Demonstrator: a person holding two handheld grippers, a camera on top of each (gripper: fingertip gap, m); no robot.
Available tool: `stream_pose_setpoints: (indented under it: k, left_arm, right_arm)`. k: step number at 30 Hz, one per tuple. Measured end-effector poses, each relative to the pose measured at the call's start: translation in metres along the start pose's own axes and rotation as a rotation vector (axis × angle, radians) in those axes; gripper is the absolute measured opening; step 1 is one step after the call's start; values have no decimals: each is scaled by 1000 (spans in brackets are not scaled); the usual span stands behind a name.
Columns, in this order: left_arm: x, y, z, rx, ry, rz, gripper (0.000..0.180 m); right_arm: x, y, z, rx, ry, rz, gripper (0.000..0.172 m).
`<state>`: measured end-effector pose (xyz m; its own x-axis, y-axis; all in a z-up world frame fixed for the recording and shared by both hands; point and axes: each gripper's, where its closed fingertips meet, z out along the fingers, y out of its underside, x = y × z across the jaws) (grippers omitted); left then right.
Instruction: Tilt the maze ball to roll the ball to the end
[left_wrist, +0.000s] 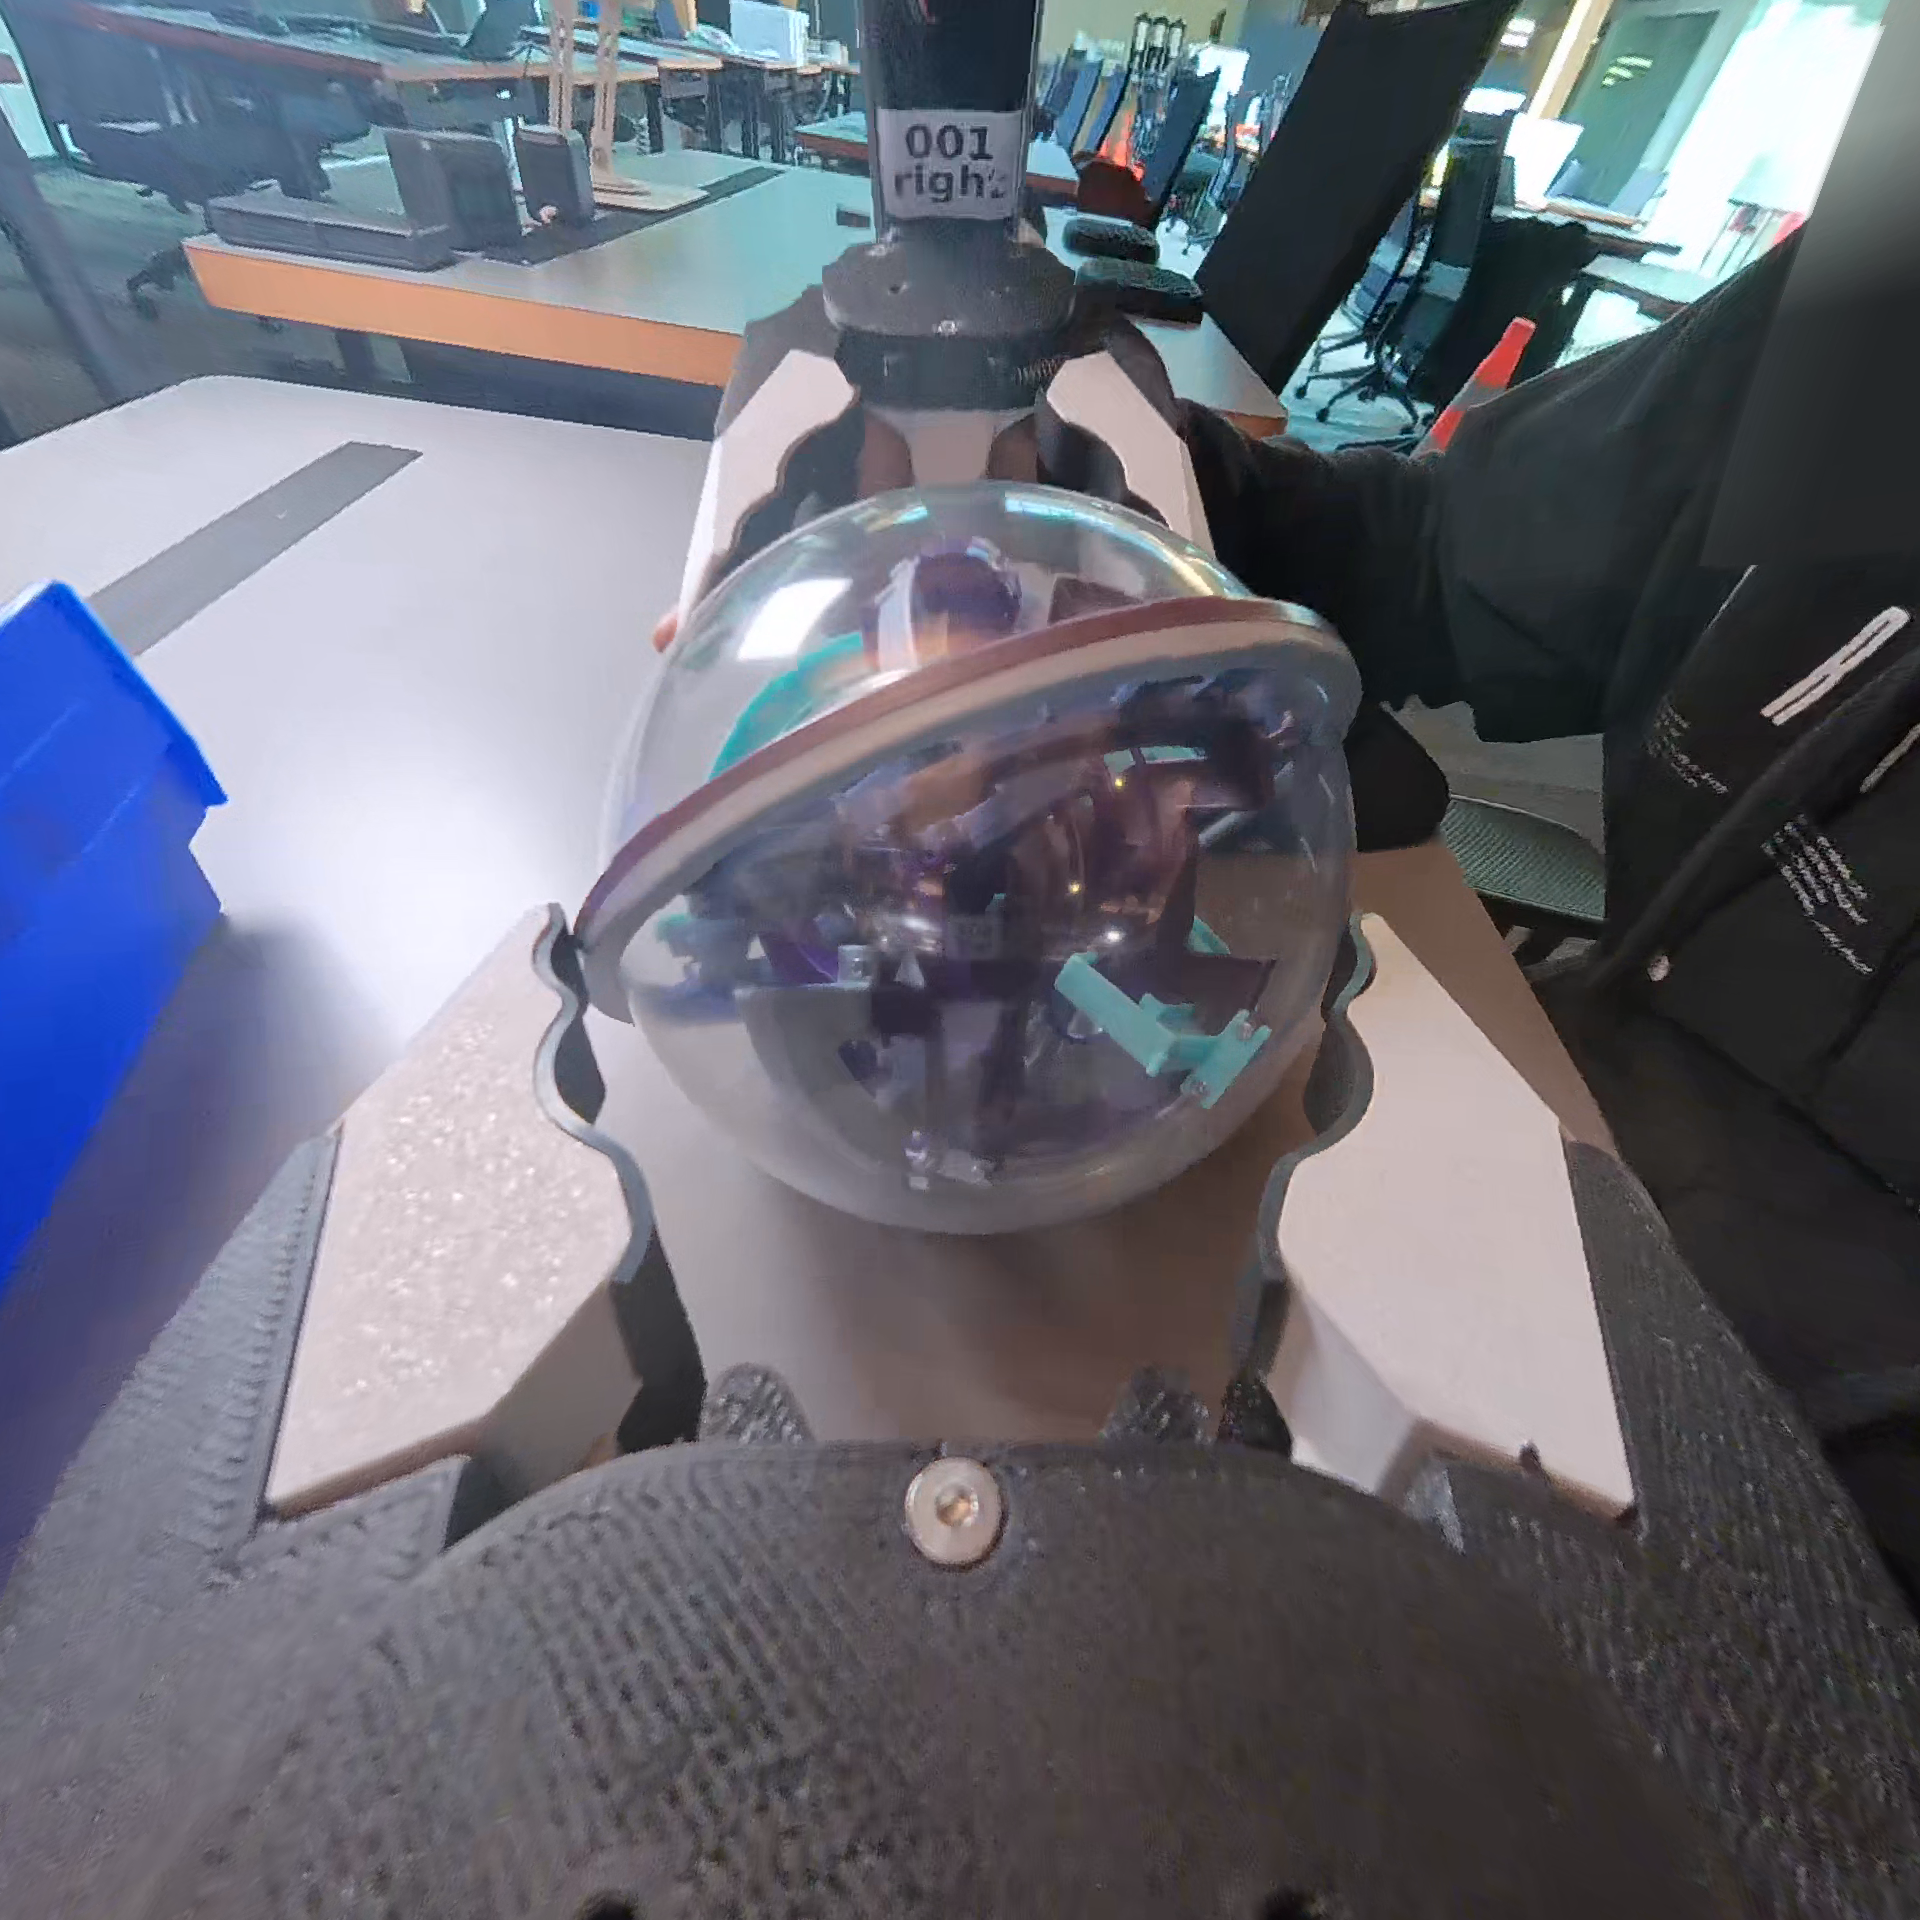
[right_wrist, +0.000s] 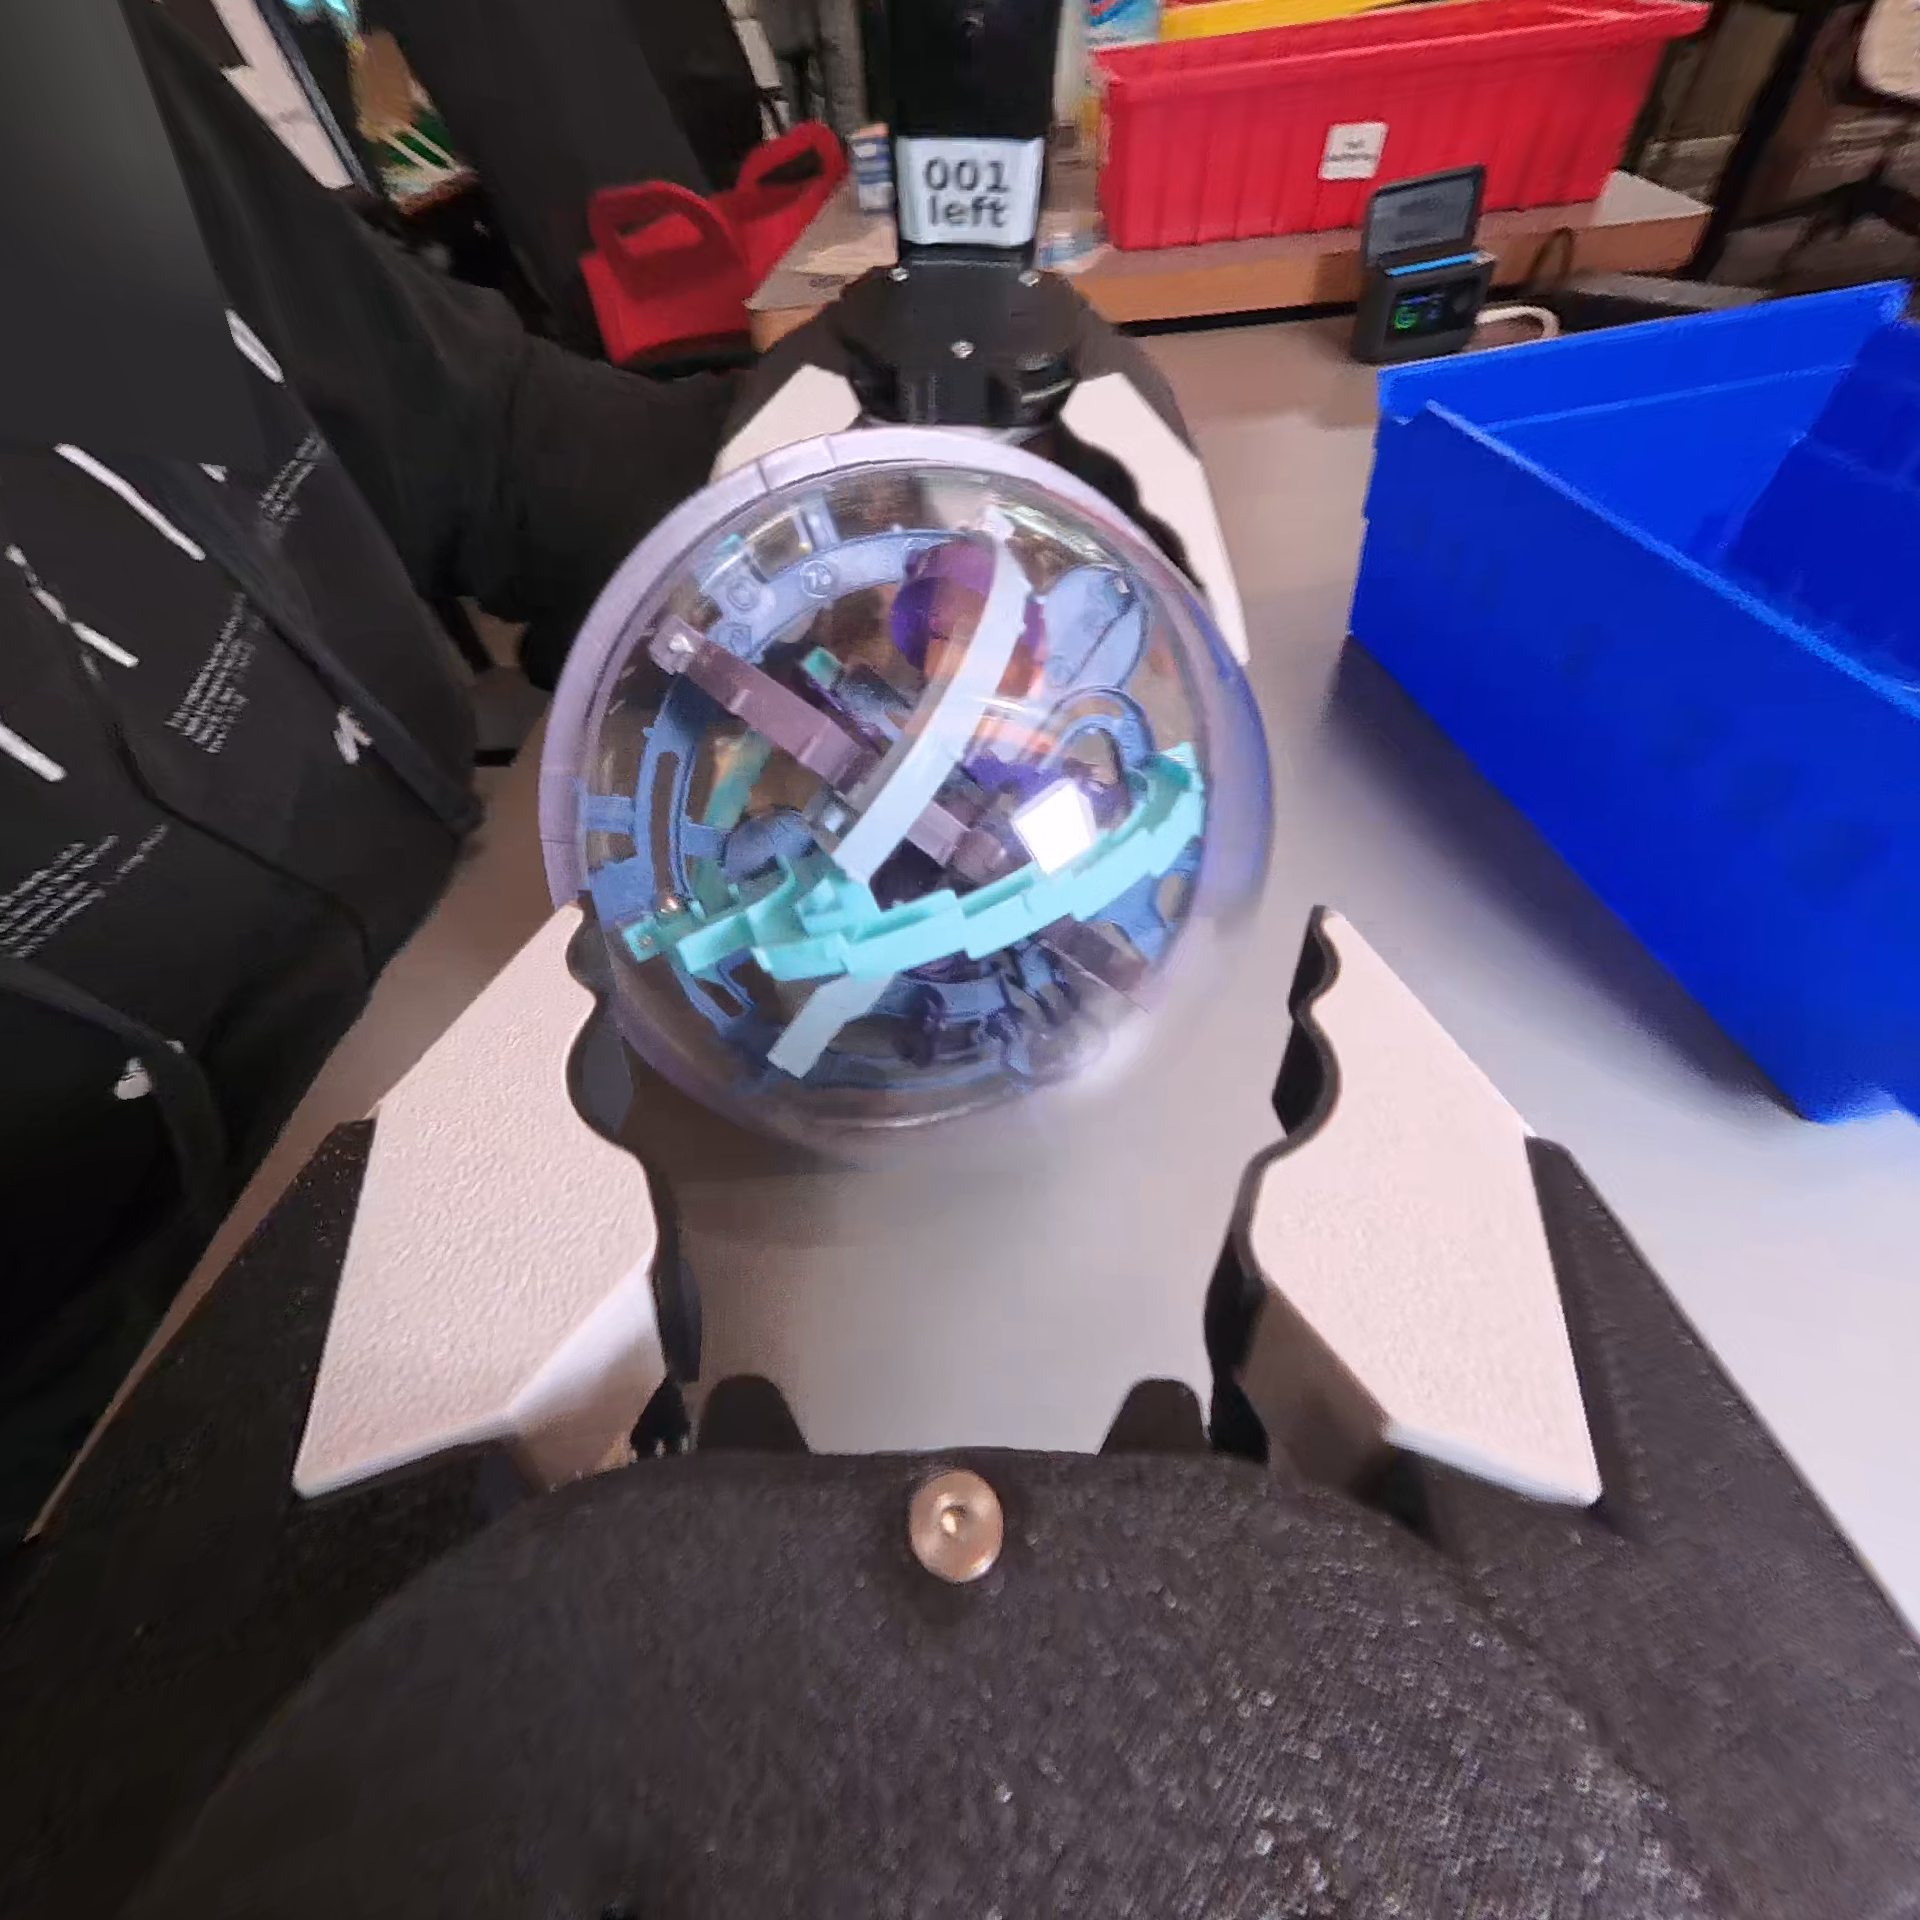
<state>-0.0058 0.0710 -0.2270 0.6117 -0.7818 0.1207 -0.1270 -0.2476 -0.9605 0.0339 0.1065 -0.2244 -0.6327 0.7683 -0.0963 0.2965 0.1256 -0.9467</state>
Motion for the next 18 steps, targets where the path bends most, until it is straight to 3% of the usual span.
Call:
stream_pose_setpoints:
  k: [5, 9, 11, 13, 14, 15, 18]
  left_arm:
    - [-10, -13, 7, 58, -35, -60, 139]
    - [-43, -8, -5, 91, -279, -346, 142]
    - [-40, -5, -7, 144, -324, -420, 132]
    - [-24, 7, 7, 77, -282, -359, 132]
    - [-14, 17, 19, 6, -242, -307, 141]
    - [-12, 25, 27, -46, -252, -254, 156]
    - [-22, 37, 34, -132, -339, -92, 158]
  right_arm:
    - [2, 12, 4, 13, 18, 23, 134]
    - [22, 18, -9, 54, 121, 79, 132]
    - [26, 19, -12, 72, 141, 92, 131]
    - [25, 18, -9, 82, 140, 94, 131]
    - [25, 18, -7, 88, 139, 102, 130]
    - [26, 17, -5, 96, 138, 112, 130]
    - [28, 18, -6, 116, 145, 158, 130]
